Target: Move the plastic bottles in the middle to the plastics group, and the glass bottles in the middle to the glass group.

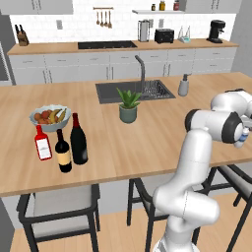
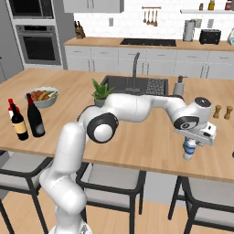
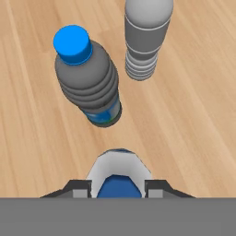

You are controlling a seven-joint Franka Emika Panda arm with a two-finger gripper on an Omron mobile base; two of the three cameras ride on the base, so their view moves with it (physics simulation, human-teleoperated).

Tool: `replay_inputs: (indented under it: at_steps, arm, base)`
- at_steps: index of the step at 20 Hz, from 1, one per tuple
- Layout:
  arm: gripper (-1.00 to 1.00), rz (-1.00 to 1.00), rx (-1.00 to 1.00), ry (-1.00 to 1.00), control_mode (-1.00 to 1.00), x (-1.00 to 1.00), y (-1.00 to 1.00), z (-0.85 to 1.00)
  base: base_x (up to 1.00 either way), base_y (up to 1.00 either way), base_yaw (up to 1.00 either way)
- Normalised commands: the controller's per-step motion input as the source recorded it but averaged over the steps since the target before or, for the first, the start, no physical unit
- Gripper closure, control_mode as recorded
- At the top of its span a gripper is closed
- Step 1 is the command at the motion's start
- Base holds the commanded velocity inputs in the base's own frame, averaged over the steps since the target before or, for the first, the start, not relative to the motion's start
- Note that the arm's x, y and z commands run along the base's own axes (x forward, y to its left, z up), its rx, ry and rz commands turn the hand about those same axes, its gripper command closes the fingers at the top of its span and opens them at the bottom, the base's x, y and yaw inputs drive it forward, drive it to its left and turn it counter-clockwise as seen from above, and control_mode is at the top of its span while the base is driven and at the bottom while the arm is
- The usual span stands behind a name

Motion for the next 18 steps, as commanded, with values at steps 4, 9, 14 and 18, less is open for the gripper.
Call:
replay_inputs:
  at_steps: [4,9,14,18]
  arm:
    - [-1.00,0.00,0.00,0.00,-1.00,0.00,0.00,0.00]
    - [-1.00,0.00,0.00,0.00,-1.00,0.00,0.00,0.00]
    - [-1.00,0.00,0.00,0.00,-1.00,0.00,0.00,0.00]
    - [-1.00,0.00,0.00,-0.07,-1.00,-0.21,0.01,0.12]
  base:
    - [0.00,0.00,0.00]
    - [0.00,0.00,0.00]
    - [0.00,0.00,0.00]
    - [0.00,0.00,0.00]
